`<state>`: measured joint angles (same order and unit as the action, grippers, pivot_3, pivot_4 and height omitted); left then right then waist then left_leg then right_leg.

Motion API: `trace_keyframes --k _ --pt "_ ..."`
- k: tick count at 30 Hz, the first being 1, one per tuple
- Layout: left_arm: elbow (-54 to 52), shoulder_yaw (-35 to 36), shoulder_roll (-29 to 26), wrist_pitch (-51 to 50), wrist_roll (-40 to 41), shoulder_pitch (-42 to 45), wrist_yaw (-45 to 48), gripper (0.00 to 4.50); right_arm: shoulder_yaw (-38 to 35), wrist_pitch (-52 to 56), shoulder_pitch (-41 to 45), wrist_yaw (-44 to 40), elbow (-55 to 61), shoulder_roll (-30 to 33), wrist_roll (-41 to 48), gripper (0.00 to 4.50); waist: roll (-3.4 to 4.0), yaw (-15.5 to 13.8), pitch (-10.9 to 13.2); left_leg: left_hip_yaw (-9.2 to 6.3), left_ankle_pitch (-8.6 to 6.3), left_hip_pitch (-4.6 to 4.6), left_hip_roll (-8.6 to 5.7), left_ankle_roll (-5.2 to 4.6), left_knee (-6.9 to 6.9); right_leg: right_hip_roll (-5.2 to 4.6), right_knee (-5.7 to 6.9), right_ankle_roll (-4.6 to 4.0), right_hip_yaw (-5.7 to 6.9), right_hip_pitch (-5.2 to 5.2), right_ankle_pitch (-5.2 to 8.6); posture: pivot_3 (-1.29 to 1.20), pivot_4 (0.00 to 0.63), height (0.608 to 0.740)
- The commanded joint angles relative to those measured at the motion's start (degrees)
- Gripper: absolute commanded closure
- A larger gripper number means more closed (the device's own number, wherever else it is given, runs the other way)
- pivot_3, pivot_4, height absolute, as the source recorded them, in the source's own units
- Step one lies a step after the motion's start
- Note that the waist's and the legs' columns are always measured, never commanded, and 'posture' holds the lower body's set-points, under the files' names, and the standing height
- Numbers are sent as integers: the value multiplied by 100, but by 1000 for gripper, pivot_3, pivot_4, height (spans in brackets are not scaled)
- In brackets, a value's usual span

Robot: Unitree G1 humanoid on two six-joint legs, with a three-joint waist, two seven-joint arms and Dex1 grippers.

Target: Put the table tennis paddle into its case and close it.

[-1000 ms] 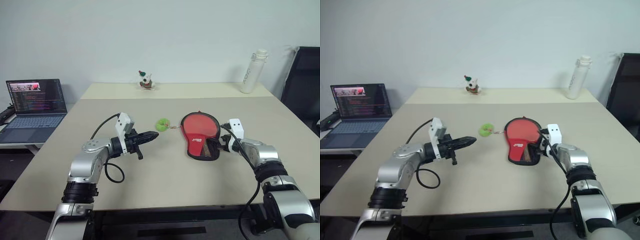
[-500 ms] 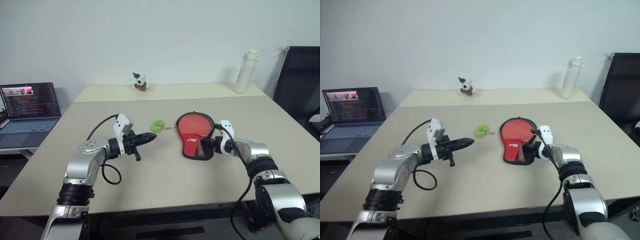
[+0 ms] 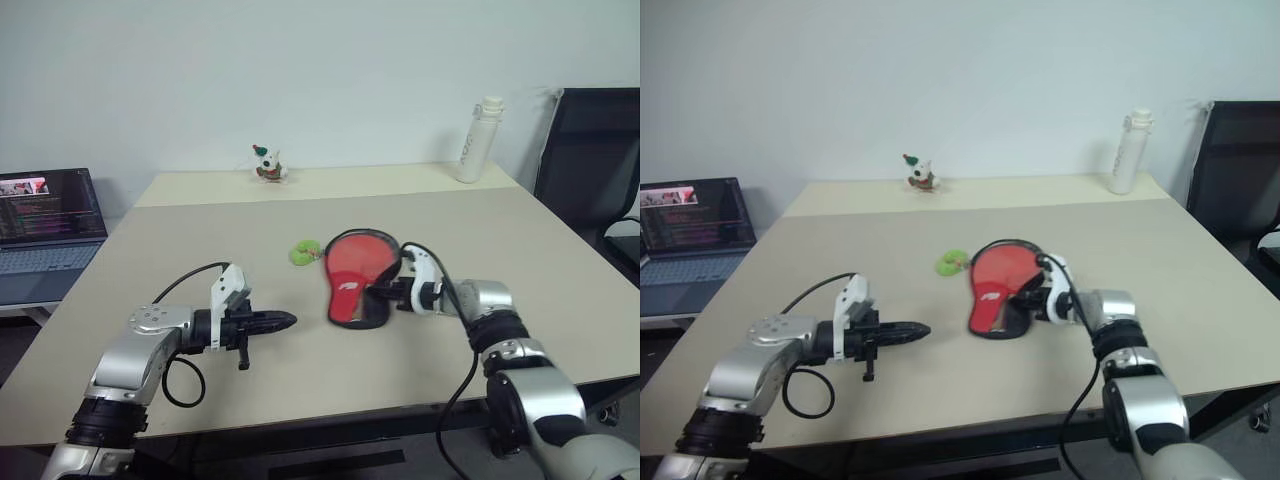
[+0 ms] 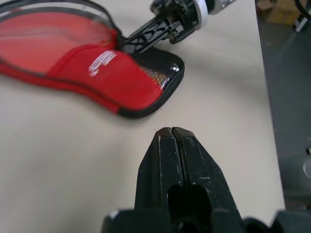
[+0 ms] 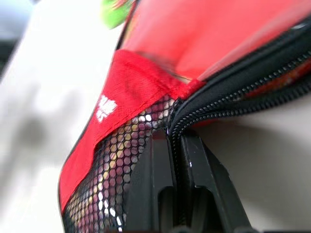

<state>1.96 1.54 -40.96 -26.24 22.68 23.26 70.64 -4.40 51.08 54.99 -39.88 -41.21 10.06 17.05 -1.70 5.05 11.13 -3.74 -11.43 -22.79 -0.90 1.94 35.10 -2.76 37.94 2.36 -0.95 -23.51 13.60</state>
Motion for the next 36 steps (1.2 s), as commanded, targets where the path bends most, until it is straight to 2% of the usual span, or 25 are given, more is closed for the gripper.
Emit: trace_keyframes --k 1,9,14,18,26,34,36 --pt "-396 100 -94 -64 219 -137 31 4500 181 622 -354 117 1198 -293 302 4450 0 -23 1 1 0 -1 25 0 0 1 0 -1 0 -1 1 0 150 740" --pt "-893 71 -86 -198 454 -556 -4 4500 -27 2006 -1627 1142 3614 -607 618 4450 0 -96 0 -1 -2 -9 25 3 1 -2 -8 -2 4 -2 2 0 150 740" --pt "-523 45 -84 155 379 -657 185 4500 -549 3198 -2476 1694 5282 -717 943 4450 0 -189 0 -3 -2 -10 28 3 1 2 -10 -8 8 -2 8 0 150 740" --pt "-186 7 -80 465 302 -662 339 4500 -932 3881 -2850 1980 6100 -984 1082 4450 0 -204 0 -3 -2 -11 30 3 0 3 -16 14 8 -2 25 0 150 740" --pt "350 -76 -39 927 168 -547 562 4500 -1276 4142 -3305 2448 6731 -1548 1205 4450 0 -211 0 -1 -2 -10 39 3 0 12 -20 10 7 -1 29 0 150 740" --pt "407 -119 -22 957 164 -418 531 4500 -1287 4138 -3367 2678 6704 -1655 1130 4450 0 -212 0 -1 -2 -10 42 4 -1 13 -22 10 8 -1 29 0 150 740" --pt "266 -119 -9 851 193 -418 442 4500 -1330 4120 -3362 2737 6717 -1594 1079 3918 0 -212 0 -1 -3 -10 42 4 -1 13 -22 11 8 -1 29 0 150 740"
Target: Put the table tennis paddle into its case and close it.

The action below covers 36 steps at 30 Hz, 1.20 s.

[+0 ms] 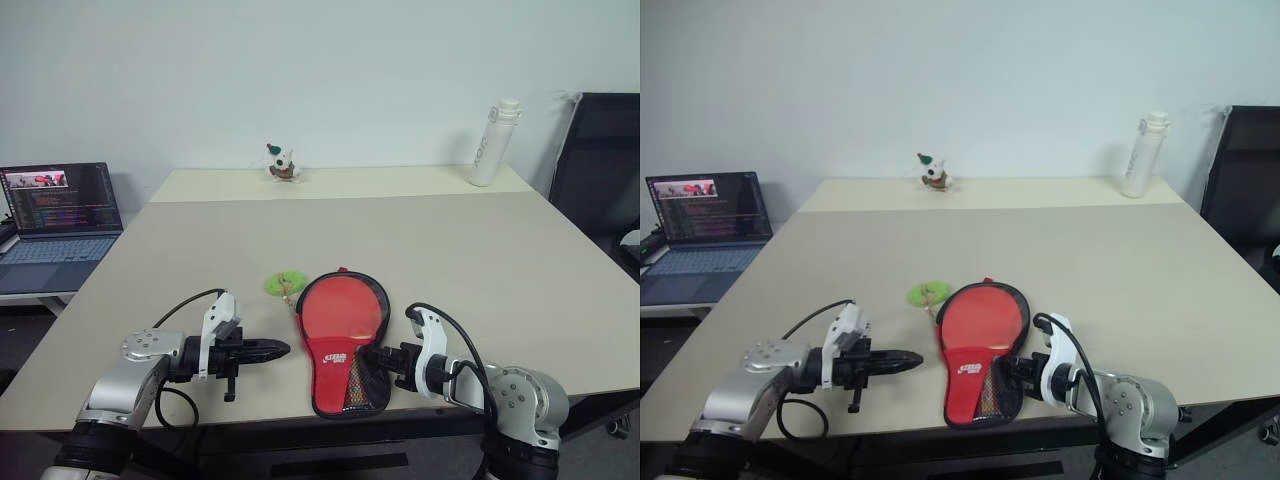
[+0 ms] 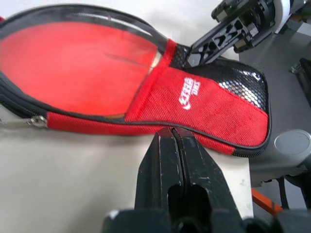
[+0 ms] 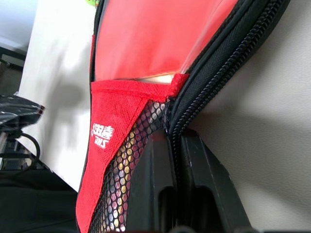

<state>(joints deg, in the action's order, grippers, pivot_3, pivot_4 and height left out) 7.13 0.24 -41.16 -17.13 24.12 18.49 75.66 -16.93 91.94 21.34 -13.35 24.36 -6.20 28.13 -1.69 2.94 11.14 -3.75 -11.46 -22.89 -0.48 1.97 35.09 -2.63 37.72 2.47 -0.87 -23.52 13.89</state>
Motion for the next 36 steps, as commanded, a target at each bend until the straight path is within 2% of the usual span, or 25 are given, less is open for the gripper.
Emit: trace_keyframes --k 1,6,11,12,15,19,21,23,26,29,33,36 --pt "-325 12 21 -115 62 56 -114 4500 -78 8 1 83 184 95 -27 3701 0 0 0 0 0 0 0 0 0 0 0 0 0 0 0 0 150 740" --pt "-651 49 40 -409 126 43 -349 4500 -78 54 -65 -81 531 447 182 1994 0 -4 0 -1 0 -1 0 0 0 0 -2 0 0 1 0 0 150 740" --pt "-940 87 38 -704 212 78 -549 4500 -1 33 -197 -764 926 1502 641 214 0 -10 0 -1 0 -4 -1 0 0 0 -9 1 1 2 0 0 150 740" --pt "-968 97 38 -758 224 102 -588 4500 23 -6 -171 -1029 995 1810 824 32 0 -15 1 0 0 -4 -1 0 0 0 -9 1 1 2 0 0 150 740" --pt "-996 119 70 -959 260 225 -756 4500 123 -487 -14 -1907 1217 2536 1444 32 -1 -14 2 3 -1 -2 1 0 0 2 -11 1 1 2 1 0 150 740" --pt "-883 170 115 -1168 286 423 -998 4500 351 -1089 469 -2057 1032 2398 1689 32 -3 11 2 3 -1 0 9 -1 -1 28 -12 3 0 3 0 0 150 740" --pt "-729 244 193 -1219 238 566 -1280 4500 784 -1514 651 -1938 768 2231 1481 32 -3 7 2 -2 -1 1 10 0 -2 38 -11 3 5 3 0 0 150 740" --pt "-480 365 364 -1199 137 771 -1764 4500 1526 -2183 795 -1895 322 2139 1018 32 -3 3 2 -5 -1 1 12 0 -4 40 -11 1 6 2 0 0 150 740" --pt "-266 418 471 -1062 -20 938 -2120 4500 2342 -3001 843 -1954 -244 2279 377 32 -5 -8 2 -3 -2 -1 10 1 -4 37 -12 2 3 2 -1 0 150 740" --pt "32 410 531 -843 -232 1081 -2415 3924 2900 -3741 881 -1825 -818 2309 -268 0 -5 -24 2 -1 -4 -4 9 6 -3 28 -18 2 -1 2 -1 0 150 740" --pt "514 311 584 -675 -583 1337 -2808 2505 3319 -4335 929 -1557 -1398 2151 -891 0 -5 -34 3 -1 -6 -5 7 9 -3 28 -20 1 0 1 -2 0 150 740" --pt "1059 296 747 -771 -758 1666 -3118 1452 3361 -4433 856 -1531 -1478 2048 -1003 0 -5 -57 3 -4 -6 -4 5 9 -3 32 -17 1 4 1 -2 0 150 740"
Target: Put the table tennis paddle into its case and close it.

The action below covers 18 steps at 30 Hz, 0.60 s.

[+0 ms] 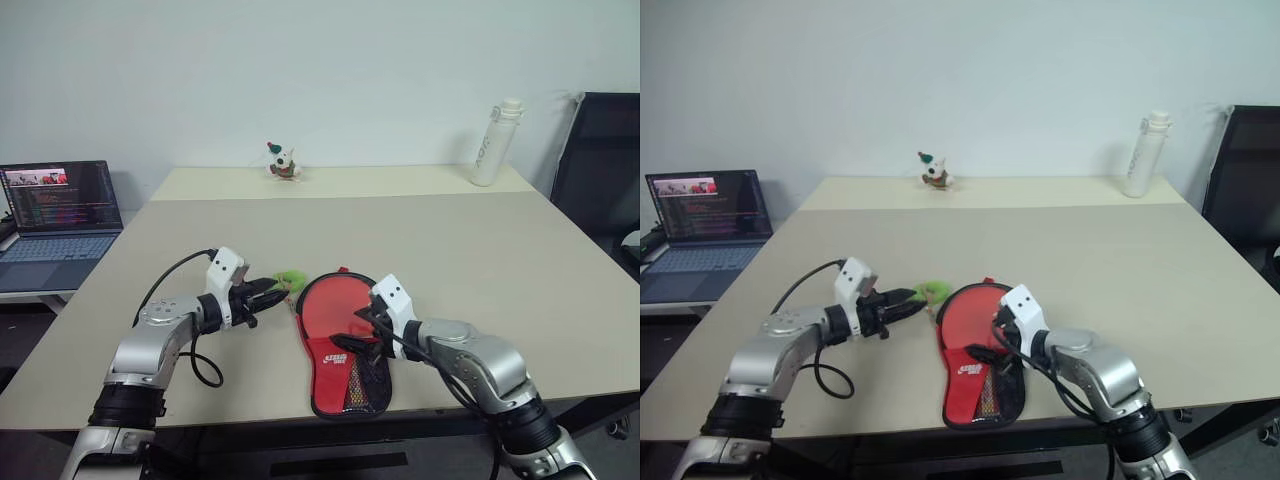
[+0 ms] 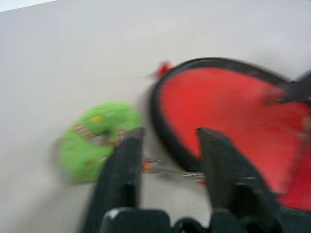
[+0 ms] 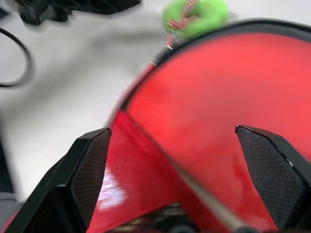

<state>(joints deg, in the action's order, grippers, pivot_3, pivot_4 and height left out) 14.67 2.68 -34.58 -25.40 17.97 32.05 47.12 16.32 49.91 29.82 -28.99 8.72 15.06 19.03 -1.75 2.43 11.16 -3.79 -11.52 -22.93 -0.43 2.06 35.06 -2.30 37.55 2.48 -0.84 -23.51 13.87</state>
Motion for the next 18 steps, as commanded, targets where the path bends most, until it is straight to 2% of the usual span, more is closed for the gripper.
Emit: trace_keyframes --k 1,4,12,18 --pt "493 58 146 23 -171 427 -331 1036 38 -248 -5 50 72 -104 -117 0 0 -13 0 0 0 0 0 0 0 1 0 0 0 0 0 0 150 740" --pt "1004 46 274 25 -248 744 -373 13 39 -275 -18 93 36 -173 -197 0 0 -25 0 1 0 0 -2 0 1 1 1 0 0 0 0 0 150 740" --pt "3266 -66 669 379 -685 1849 -434 13 47 -331 34 90 -98 -305 -329 0 -1 -48 -1 2 0 1 -7 1 3 7 6 0 3 0 0 0 150 740" --pt "3981 -247 885 666 -940 2012 -6 13 -18 -375 55 175 -136 -372 -444 0 -2 -60 -1 0 -1 1 -8 3 3 7 9 0 5 -1 0 0 150 740"
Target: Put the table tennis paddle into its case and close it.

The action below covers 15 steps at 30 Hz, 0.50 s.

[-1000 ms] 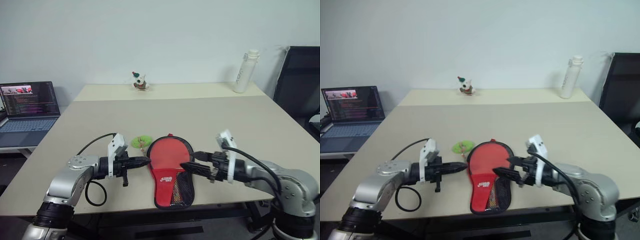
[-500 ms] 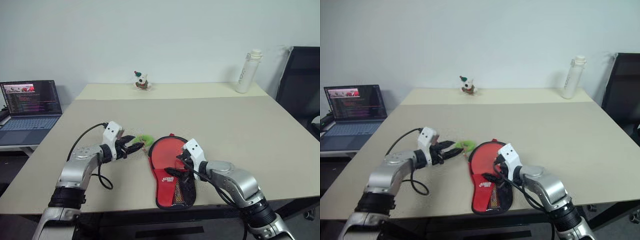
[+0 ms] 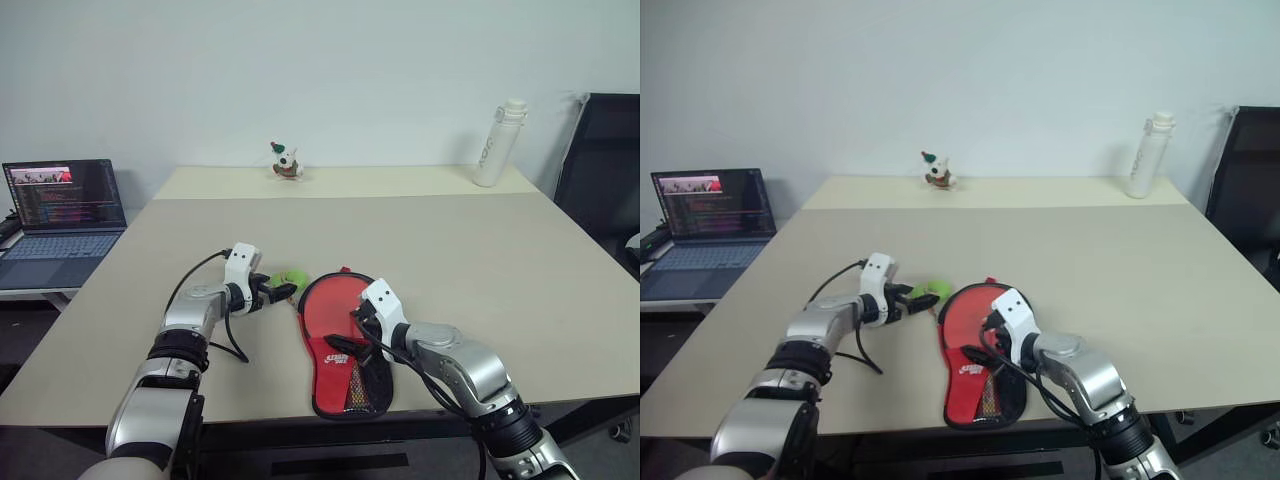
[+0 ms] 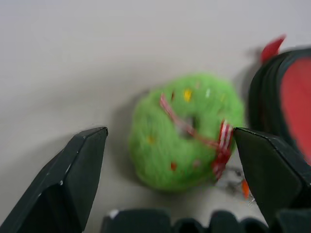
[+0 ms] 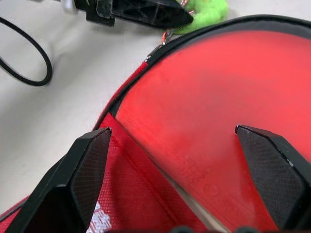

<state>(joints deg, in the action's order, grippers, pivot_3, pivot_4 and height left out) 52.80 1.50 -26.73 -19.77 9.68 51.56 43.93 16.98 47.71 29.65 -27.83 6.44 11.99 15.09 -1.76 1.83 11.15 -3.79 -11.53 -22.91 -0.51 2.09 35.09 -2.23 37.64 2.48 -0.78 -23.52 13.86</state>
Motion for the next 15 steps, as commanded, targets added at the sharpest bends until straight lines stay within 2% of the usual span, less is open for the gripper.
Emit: trace_keyframes --k 1,2,5,15 --pt "194 -142 118 129 -139 60 369 13 -92 -181 74 91 83 -73 -86 0 -1 0 -1 0 0 0 0 0 0 0 2 0 -1 1 0 0 150 740" --pt "215 -150 131 159 -178 58 390 13 -100 -205 75 117 81 -82 -113 0 -1 0 -1 0 0 1 0 0 1 -1 2 0 -1 1 0 0 150 740" --pt "216 -172 149 227 -274 21 414 548 -172 -329 106 141 99 -172 -87 0 -1 -7 -1 0 0 0 1 0 1 -2 2 0 -2 1 0 0 150 740" --pt "156 -52 186 280 -256 -34 396 4040 -59 -727 420 266 -469 -520 -348 0 -2 -4 -1 0 0 3 1 0 2 -1 7 0 -1 1 0 0 150 740"
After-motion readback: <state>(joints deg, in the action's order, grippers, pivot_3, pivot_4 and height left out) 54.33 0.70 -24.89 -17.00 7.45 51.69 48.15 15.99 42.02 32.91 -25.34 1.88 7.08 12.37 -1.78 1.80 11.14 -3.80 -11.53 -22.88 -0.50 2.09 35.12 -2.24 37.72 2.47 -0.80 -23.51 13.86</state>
